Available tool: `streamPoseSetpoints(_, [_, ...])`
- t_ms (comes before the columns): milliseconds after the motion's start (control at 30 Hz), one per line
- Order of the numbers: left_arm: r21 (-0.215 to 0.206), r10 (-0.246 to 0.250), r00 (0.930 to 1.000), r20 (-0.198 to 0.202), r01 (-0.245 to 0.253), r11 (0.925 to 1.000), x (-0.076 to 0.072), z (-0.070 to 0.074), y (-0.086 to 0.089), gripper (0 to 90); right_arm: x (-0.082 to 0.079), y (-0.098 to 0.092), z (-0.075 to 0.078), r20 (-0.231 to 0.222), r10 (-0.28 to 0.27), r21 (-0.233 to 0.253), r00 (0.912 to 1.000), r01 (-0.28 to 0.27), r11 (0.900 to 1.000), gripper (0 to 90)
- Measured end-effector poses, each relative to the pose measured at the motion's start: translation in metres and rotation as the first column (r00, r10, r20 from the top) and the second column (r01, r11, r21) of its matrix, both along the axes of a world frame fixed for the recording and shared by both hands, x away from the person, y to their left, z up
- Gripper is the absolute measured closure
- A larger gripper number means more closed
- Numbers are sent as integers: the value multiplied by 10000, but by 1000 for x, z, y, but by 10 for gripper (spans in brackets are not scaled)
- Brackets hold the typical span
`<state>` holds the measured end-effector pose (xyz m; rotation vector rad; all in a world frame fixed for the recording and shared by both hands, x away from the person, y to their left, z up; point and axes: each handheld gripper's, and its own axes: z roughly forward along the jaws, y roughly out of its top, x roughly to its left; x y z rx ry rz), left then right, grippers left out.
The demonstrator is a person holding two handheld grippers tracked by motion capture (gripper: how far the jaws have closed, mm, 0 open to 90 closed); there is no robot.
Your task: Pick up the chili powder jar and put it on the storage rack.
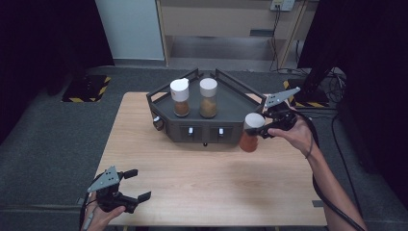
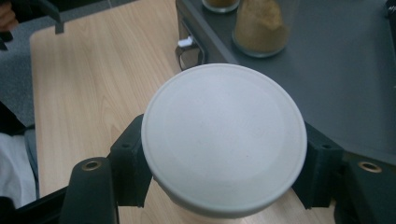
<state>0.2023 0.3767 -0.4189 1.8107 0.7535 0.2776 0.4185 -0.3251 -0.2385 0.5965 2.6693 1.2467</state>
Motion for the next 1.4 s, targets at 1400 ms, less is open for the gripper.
streamPoseSetpoints(1400, [-64, -11, 10000, -15, 11, 10000, 0, -1, 2, 4, 36, 55, 70, 209, -1762, -251, 9841, 1767, 9839, 346])
